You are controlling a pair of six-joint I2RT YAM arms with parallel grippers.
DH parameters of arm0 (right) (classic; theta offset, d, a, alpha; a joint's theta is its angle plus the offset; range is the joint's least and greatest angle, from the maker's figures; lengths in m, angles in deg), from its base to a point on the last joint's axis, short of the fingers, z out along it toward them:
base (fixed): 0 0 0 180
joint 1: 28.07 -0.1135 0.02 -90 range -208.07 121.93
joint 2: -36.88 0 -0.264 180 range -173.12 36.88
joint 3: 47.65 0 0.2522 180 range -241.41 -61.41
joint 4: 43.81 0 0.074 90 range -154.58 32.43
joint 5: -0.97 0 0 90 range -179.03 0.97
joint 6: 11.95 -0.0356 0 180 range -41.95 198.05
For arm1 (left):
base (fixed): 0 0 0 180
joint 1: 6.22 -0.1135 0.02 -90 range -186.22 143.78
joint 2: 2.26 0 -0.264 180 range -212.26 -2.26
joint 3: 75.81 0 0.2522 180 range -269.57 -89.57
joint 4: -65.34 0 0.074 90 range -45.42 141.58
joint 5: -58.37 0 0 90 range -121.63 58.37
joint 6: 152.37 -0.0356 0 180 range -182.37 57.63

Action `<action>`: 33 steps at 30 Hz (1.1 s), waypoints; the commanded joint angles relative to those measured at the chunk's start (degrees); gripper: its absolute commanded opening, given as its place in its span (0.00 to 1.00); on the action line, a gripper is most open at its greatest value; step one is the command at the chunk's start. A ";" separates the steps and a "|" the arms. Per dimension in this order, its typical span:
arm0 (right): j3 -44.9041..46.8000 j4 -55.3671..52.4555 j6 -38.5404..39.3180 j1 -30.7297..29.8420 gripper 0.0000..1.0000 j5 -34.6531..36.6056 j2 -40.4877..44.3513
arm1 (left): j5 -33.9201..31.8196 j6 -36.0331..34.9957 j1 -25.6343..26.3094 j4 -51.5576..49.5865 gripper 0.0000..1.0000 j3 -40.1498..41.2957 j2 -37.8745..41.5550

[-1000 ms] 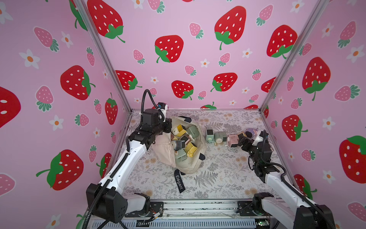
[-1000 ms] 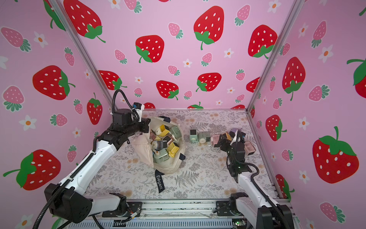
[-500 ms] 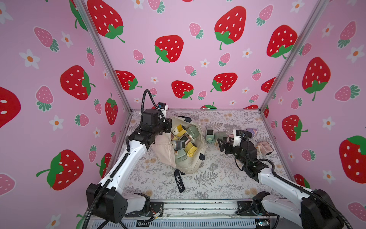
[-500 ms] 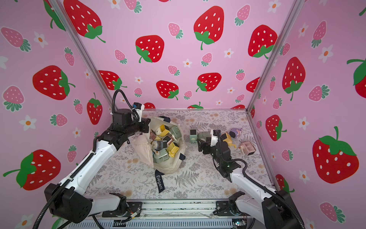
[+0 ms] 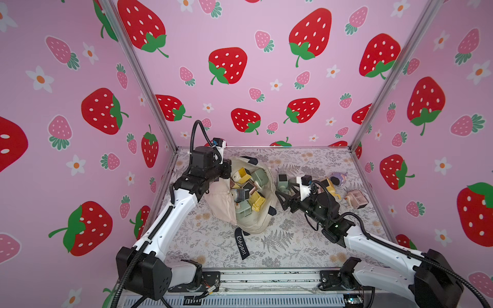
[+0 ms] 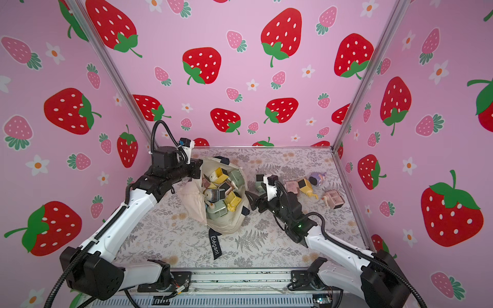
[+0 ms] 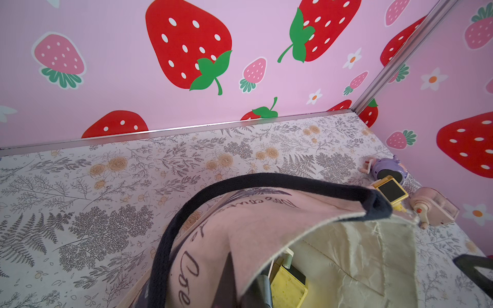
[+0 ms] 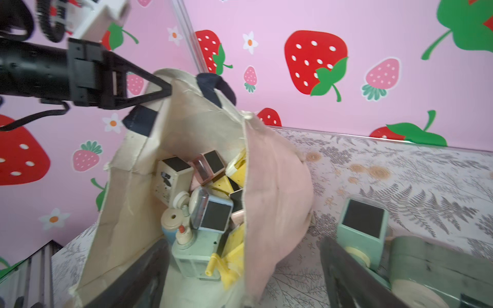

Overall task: Take out the pencil sharpeners from the tote bags
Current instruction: Pick up the pencil sharpener from the canvas bag.

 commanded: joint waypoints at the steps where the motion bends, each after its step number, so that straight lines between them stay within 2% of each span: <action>1: -1.33 3.27 2.46 -2.74 0.88 -0.75 0.71 | 1.82 -0.29 0.04 2.63 0.00 -2.65 0.80; 14: -10.09 0.71 6.71 -10.30 0.88 -2.75 -8.99 | 1.80 -0.40 0.00 2.65 0.00 -2.62 0.64; 20: -15.73 -5.68 6.22 -10.94 0.88 -5.58 -14.60 | 1.47 -0.40 0.00 2.58 0.00 -2.69 0.63; 28: -21.04 -9.26 6.50 -11.12 0.88 -2.84 -21.98 | 1.77 -0.34 0.05 2.58 0.00 -2.71 0.54; 33: -24.13 -10.46 6.08 -11.31 0.89 -4.27 -26.85 | 1.82 -0.42 0.05 2.54 0.00 -2.80 0.40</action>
